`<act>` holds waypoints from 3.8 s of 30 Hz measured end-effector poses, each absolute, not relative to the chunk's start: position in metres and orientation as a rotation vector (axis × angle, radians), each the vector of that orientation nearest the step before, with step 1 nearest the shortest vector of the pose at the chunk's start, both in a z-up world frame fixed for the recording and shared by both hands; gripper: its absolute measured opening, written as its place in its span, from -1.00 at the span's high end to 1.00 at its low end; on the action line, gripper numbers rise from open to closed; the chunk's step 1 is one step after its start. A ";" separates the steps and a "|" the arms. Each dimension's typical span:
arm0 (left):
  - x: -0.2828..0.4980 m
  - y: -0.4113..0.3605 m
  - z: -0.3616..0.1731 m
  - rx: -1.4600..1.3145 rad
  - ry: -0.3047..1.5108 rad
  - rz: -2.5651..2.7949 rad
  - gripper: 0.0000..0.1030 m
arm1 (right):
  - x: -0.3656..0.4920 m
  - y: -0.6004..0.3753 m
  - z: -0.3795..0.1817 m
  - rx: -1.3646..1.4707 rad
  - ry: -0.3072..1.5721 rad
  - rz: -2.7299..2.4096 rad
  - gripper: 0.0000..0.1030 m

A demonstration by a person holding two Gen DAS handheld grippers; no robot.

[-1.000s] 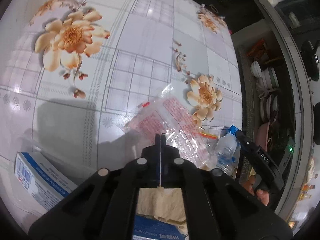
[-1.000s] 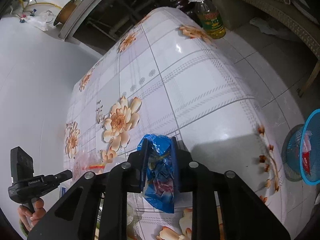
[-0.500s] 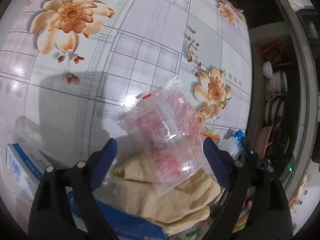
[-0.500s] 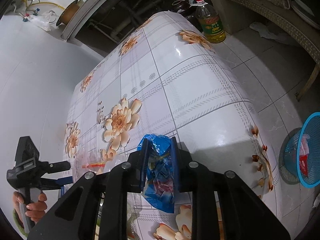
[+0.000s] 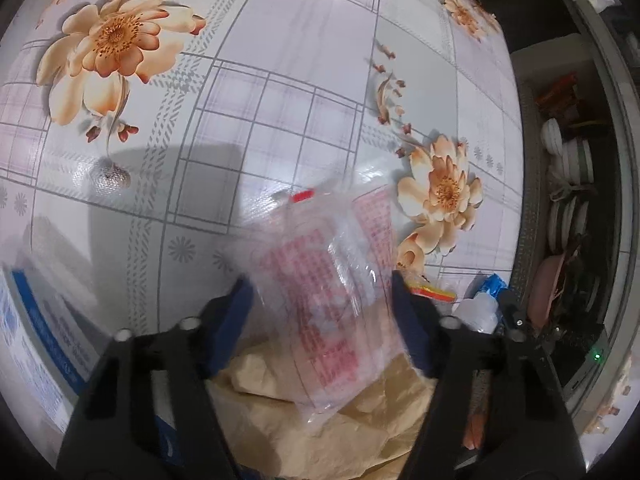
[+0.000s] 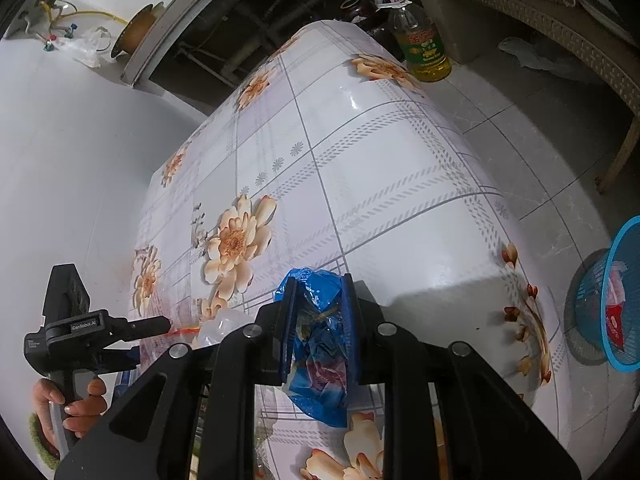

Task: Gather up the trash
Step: 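Lift both bags and carry them toward the blue wastebasket, then open both tools over the wastebasket to drop the bags, then move both tools back to the table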

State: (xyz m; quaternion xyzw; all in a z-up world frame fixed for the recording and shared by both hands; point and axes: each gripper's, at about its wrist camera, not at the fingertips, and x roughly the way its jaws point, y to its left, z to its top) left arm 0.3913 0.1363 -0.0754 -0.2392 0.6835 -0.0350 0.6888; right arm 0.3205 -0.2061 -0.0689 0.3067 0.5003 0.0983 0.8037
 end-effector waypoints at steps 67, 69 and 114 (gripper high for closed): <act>0.262 -0.332 -0.089 0.141 1.501 -0.759 0.08 | 0.045 -0.549 -0.152 0.940 0.801 -0.491 0.64; 0.261 -0.352 -0.111 0.167 1.545 -0.743 0.07 | 0.049 -0.556 -0.166 0.935 0.819 -0.509 0.64; 0.116 -0.099 0.049 -0.037 0.870 -0.928 -0.84 | 0.029 -0.361 -0.002 0.253 0.667 -0.446 -0.88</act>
